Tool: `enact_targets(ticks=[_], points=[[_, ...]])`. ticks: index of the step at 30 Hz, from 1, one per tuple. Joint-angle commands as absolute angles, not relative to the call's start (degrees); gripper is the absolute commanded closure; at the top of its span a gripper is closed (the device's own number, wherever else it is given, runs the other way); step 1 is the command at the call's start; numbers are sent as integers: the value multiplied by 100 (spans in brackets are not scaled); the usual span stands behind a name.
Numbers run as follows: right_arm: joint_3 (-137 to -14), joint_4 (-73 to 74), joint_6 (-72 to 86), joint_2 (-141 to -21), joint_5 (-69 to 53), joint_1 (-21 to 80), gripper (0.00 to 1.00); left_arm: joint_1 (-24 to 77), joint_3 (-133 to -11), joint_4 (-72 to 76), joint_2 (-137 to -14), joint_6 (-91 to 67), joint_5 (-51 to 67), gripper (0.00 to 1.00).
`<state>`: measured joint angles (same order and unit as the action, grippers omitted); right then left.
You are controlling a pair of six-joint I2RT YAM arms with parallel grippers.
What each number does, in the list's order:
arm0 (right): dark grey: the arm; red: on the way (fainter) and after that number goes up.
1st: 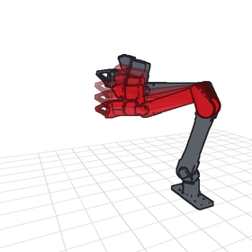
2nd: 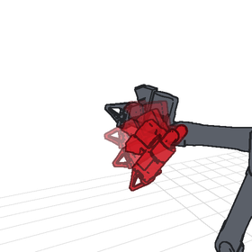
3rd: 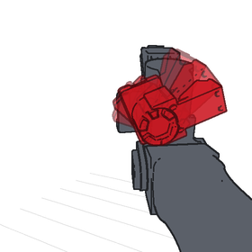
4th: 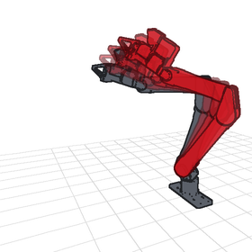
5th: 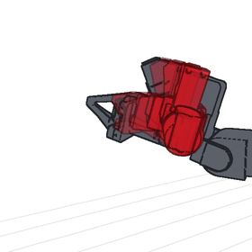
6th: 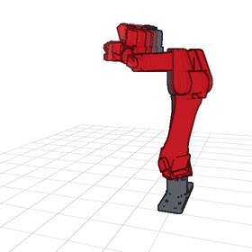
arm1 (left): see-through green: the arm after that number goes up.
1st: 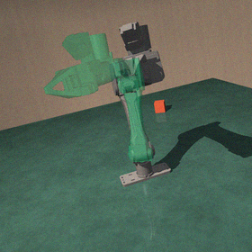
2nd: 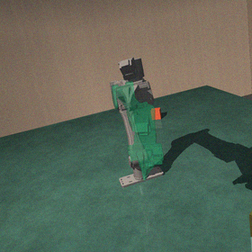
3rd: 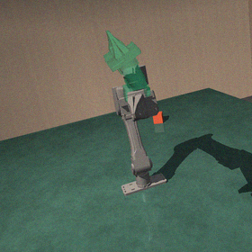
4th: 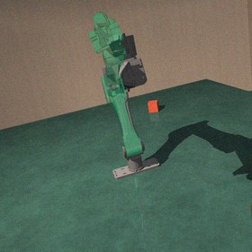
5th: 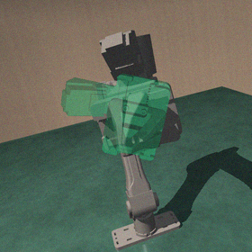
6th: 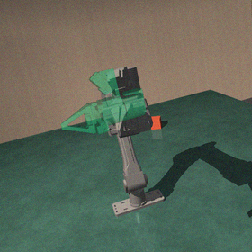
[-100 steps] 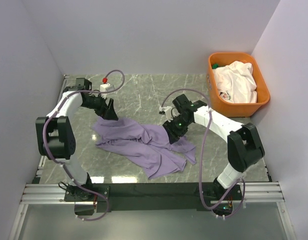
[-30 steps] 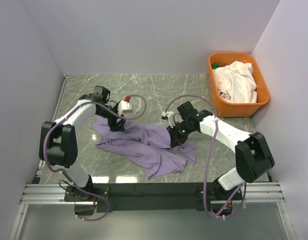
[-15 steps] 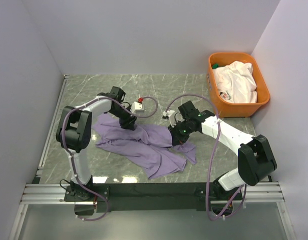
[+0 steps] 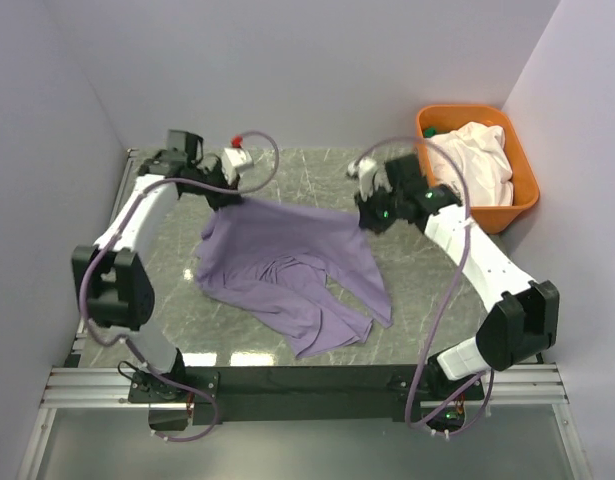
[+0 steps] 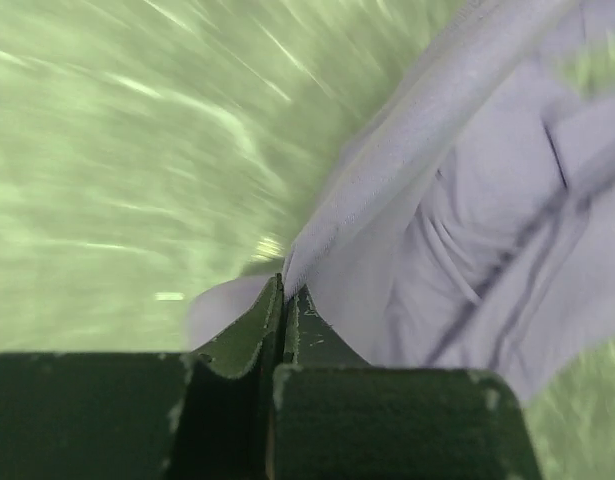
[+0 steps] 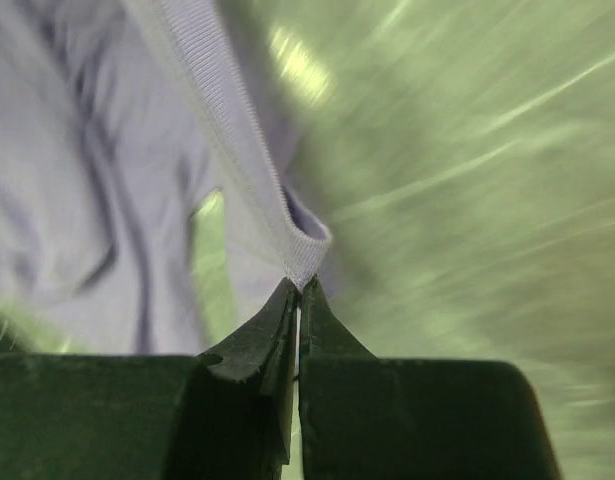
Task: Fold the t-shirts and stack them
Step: Flatten the tshirt out
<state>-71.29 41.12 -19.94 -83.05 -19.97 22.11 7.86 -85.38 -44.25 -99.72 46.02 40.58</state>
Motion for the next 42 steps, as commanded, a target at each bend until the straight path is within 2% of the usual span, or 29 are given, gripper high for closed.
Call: enact_targets(ticks=[1,7,11,18,22,27,32,34,41,42], points=[[-8415,4096,-2329,-8138,-1311,2074,100,703,-9034,-3798,-9107,3614,3842,99],[-9912,4157,-2408,-8174,-371,2013,100,712,-9149,-2997,-8078,2313,3288,99],[-10142,3886,-2531,-7438,490,2004,100,808,-9307,-3268,-7375,1916,3357,99],[-10502,3402,-2838,-6355,2011,1995,100,1950,-8834,-2831,-5856,435,3304,99],[-11466,3173,-3058,-6407,2328,1995,100,2136,-9061,-2830,-5818,-482,3620,99],[-12251,2682,-3602,-7241,2136,2047,100,2153,-9290,-2663,-6046,-1728,3464,99],[-12524,1735,-4051,-8609,1741,2503,100,1882,-8887,-2733,-5837,-2442,2568,99],[-12699,1443,-4262,-9129,1591,2714,100,1408,-8641,-3091,-5801,-2715,2102,99],[-13851,800,-4797,-12167,1029,3778,100,-391,-8070,-4296,-6328,-2566,1125,99],[-13904,748,-4964,-12416,1063,3918,93,-613,-7790,-4376,-6459,-2593,1142,99]])
